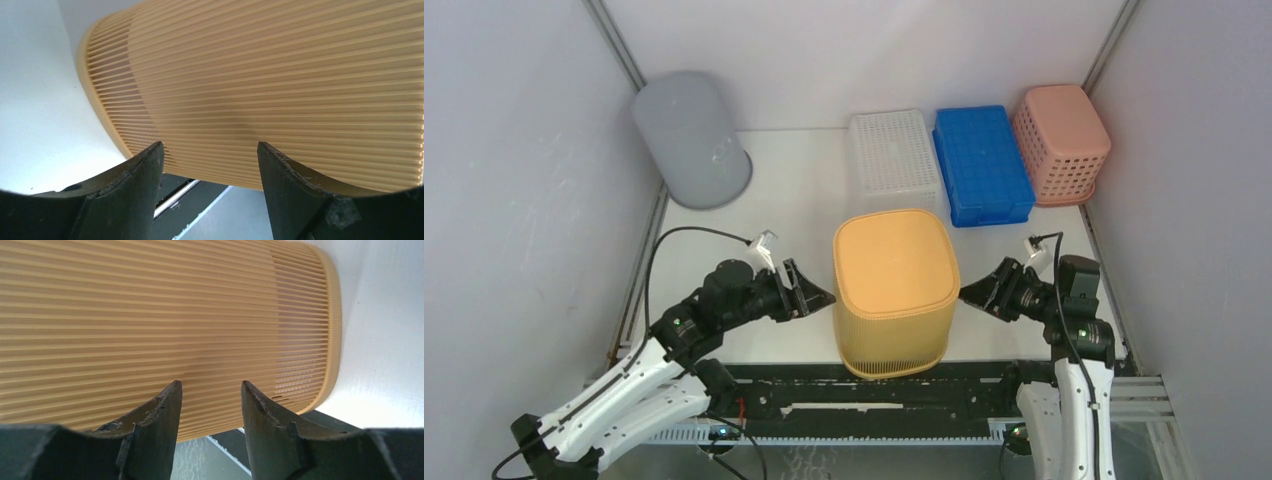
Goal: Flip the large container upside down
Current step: Move the container to the center of the board.
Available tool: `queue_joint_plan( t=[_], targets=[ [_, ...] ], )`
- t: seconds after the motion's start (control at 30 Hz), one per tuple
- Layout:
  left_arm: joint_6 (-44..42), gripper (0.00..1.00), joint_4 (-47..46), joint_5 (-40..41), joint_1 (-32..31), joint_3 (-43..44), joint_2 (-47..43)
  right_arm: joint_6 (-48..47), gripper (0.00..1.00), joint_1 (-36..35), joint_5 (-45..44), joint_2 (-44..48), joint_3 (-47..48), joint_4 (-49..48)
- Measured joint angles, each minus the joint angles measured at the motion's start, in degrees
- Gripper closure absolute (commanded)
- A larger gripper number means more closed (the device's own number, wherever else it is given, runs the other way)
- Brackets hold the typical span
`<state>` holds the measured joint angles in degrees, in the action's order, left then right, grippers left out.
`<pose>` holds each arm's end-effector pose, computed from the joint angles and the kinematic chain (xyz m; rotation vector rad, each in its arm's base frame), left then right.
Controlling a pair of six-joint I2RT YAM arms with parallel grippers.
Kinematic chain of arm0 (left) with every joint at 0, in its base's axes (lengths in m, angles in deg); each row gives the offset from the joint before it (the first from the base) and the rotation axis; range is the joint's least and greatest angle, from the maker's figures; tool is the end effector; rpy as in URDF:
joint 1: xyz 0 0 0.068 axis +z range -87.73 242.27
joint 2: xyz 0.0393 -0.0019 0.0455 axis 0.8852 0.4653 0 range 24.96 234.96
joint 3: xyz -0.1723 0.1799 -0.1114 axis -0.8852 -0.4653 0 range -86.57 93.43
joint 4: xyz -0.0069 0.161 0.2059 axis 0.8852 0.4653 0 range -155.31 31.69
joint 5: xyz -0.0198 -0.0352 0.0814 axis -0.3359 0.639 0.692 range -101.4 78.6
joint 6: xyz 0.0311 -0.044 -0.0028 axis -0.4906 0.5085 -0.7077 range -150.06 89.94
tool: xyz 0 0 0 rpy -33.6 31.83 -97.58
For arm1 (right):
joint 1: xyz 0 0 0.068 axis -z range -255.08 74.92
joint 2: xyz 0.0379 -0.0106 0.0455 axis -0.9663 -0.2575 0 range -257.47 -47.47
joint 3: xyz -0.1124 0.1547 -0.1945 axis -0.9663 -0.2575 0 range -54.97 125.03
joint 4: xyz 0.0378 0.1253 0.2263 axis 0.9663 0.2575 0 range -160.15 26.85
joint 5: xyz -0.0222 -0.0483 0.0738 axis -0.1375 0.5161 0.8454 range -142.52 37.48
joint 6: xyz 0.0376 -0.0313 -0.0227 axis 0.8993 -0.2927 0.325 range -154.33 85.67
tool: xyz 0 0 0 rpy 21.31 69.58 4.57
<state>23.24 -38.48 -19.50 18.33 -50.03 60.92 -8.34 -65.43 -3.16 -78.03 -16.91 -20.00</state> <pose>0.1035 -0.1067 0.2827 -0.0847 2.2457 -1.1525 0.1024 0.0100 0.2733 0.2516 2.2317 1.1387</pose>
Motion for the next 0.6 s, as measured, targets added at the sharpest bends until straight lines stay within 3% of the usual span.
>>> queue_joint_plan(
  t=[0.13,0.3,0.47,0.6],
  targets=[
    [0.98,0.27,-1.92,0.28,-2.1,-0.26,1.64,1.95,0.45,-2.64,-0.15,2.1,-2.93,-1.77],
    [1.18,0.26,-1.88,4.2,-2.25,-0.48,2.1,7.43,0.45,-14.19,-8.74,2.34,-4.26,-8.66],
    [0.83,0.25,0.07,10.86,1.51,-0.42,2.01,11.76,0.45,-27.12,-16.7,-1.18,-4.52,-13.92],
    [0.33,0.24,0.74,13.14,6.12,-0.33,1.81,14.4,0.45,-32.39,-17.38,-7.76,-5.38,-17.79]
  ],
)
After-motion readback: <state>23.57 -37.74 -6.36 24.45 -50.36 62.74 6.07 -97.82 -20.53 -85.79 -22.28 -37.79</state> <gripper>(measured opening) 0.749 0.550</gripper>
